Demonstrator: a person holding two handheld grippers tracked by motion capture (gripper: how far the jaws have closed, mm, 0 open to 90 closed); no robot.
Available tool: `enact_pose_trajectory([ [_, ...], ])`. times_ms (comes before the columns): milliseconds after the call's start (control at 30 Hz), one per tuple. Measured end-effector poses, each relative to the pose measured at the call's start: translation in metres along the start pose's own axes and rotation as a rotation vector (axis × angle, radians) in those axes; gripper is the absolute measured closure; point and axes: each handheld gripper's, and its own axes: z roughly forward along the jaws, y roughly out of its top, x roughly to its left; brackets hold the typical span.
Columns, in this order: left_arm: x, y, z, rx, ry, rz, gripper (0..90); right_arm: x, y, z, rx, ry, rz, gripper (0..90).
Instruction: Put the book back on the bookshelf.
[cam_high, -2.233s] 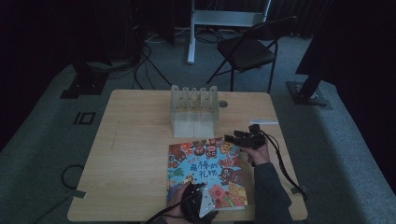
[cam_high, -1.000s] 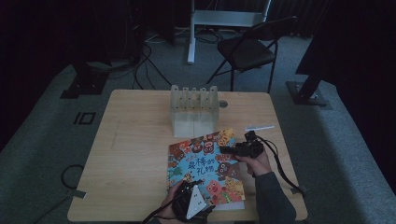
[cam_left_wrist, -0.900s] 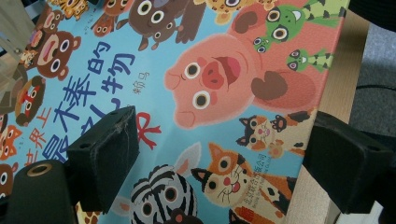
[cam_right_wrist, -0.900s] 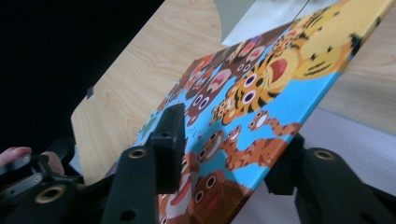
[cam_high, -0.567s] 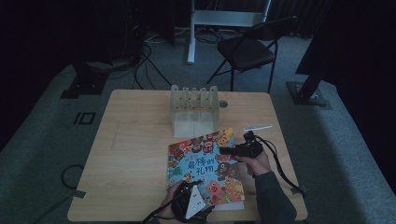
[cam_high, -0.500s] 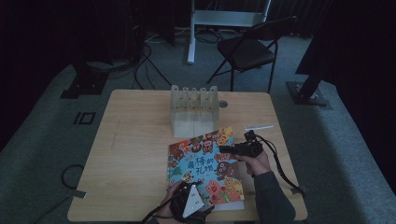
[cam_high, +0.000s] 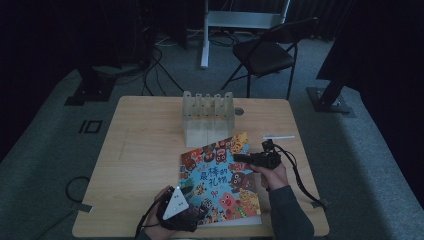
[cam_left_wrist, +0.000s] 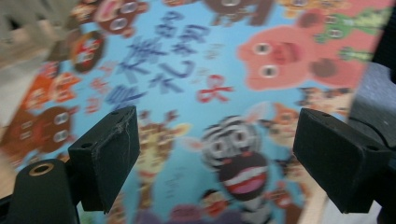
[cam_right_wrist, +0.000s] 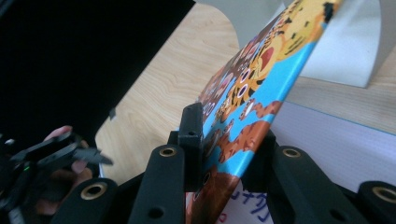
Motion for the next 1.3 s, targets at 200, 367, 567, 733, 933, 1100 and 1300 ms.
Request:
enact_pose_trajectory([
  [200, 0.021, -0.003, -0.009, -0.004, 0.047, -0.045, 14.8, 0.011, 0.004, -0.014, -0.073, 0.090, 0.034, 75.7],
  [367, 0.033, -0.004, -0.015, -0.007, 0.077, -0.071, 14.8, 0.024, 0.009, -0.027, -0.106, 0.075, 0.013, 75.7],
  [567, 0.048, -0.005, -0.015, -0.005, 0.092, -0.101, 14.8, 0.037, 0.011, -0.038, -0.139, 0.091, -0.011, 75.8],
  [733, 0.072, -0.010, -0.007, -0.001, 0.052, -0.196, 14.8, 0.050, 0.013, -0.046, -0.149, 0.076, -0.044, 75.8],
  [933, 0.096, -0.010, 0.012, 0.010, -0.049, -0.290, 8.4, 0.060, 0.011, -0.052, -0.163, 0.077, -0.080, 75.9],
  [1100, 0.107, -0.011, 0.032, 0.000, -0.134, -0.337, 6.6, 0.064, 0.008, -0.056, -0.175, 0.088, -0.095, 76.0],
  [1300, 0.107, -0.010, 0.050, -0.049, -0.222, -0.362, 6.6, 0.069, 0.005, -0.062, -0.181, 0.097, -0.117, 76.1],
])
